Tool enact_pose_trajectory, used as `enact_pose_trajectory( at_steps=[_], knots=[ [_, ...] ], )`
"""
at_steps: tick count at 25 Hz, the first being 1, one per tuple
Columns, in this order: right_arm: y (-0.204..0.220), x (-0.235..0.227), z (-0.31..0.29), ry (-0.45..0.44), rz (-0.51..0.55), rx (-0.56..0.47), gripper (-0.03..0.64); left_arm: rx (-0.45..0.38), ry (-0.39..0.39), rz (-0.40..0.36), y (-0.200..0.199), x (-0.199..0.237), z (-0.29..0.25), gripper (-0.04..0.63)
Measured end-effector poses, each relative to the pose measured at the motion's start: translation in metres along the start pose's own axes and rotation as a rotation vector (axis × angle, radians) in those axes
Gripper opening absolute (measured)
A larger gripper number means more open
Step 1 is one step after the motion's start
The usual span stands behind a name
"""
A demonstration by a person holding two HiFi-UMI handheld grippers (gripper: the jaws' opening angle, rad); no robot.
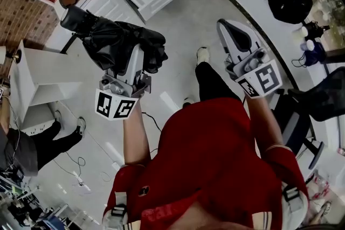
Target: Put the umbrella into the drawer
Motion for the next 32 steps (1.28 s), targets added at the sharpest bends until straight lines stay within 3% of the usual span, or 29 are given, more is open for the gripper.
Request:
enact_pose_trajectory(
  at_steps=[7,23,32],
  knots=[
    [0.006,-0.072,-0.061,-0.003,-0.030,-0.021,-0.002,0.052,0.009,-0.029,0.029,0.042,-0.066,0.233],
    [-0.019,-0.289,-0.197,-0.027,-0.029,-0.033,-0.002,0.145,0.008,-0.058,0.118,0.136,-0.284,0.233],
    [-0.009,-0.351,-0.244,-0.026,-0.038,0.014,-0.002,0.272,0.048,-0.058,0.176,0.169,-0.354,0.232]
  ],
)
Point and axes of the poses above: the fingertips, and each gripper's own axes: z backward along the fingers, x to its left, y out of its underside, the point moved 1 cm from there along z, backward along the fingers, and after that the axes turned 13 degrees about -z, right-handed, at the moved point
